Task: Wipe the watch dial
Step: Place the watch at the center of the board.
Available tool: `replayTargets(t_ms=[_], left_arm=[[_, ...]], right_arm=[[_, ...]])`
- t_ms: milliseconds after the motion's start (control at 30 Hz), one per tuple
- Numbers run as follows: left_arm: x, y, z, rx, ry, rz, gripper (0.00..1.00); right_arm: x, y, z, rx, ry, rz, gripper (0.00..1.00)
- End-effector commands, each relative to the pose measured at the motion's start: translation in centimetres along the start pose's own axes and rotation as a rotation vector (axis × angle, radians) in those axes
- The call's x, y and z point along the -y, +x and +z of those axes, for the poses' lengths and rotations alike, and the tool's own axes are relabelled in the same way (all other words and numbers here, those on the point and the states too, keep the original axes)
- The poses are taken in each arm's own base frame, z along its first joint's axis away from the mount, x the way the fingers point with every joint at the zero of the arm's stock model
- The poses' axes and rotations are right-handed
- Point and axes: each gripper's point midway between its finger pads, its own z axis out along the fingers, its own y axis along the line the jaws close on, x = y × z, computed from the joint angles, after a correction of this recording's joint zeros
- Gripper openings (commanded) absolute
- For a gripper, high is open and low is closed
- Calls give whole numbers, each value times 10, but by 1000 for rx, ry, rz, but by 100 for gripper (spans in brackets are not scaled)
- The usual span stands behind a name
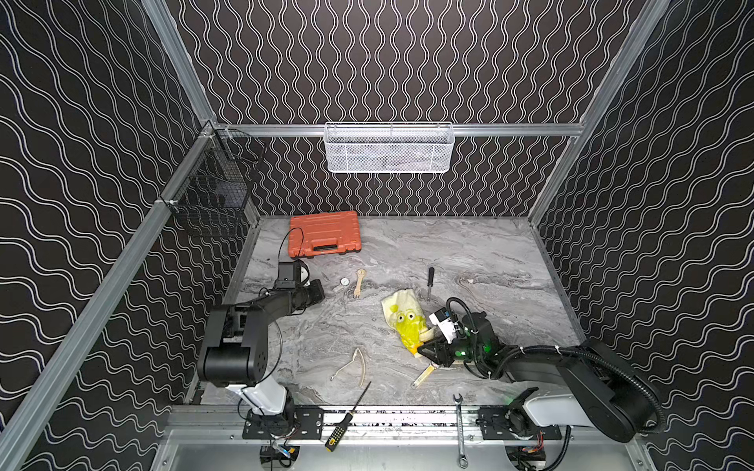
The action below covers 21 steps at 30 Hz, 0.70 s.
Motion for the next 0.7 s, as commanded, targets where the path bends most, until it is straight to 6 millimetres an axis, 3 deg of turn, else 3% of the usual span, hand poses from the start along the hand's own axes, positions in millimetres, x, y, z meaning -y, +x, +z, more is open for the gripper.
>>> replayTargets(t_ms=[0,167,333,667], left_arm=[[5,-7,5,26,34,-23,0],[0,4,5,13,27,-38,18],[-2,5,-8,33,4,-38,23],[4,15,-50,47,-19,-54,30]], right_arm=[[-1,0,-1,5,1,-17,42],[1,-2,-4,26,26,-17,43],[3,-13,-6,38,66,-11,46],[17,-68,-32,101,305,35,50]])
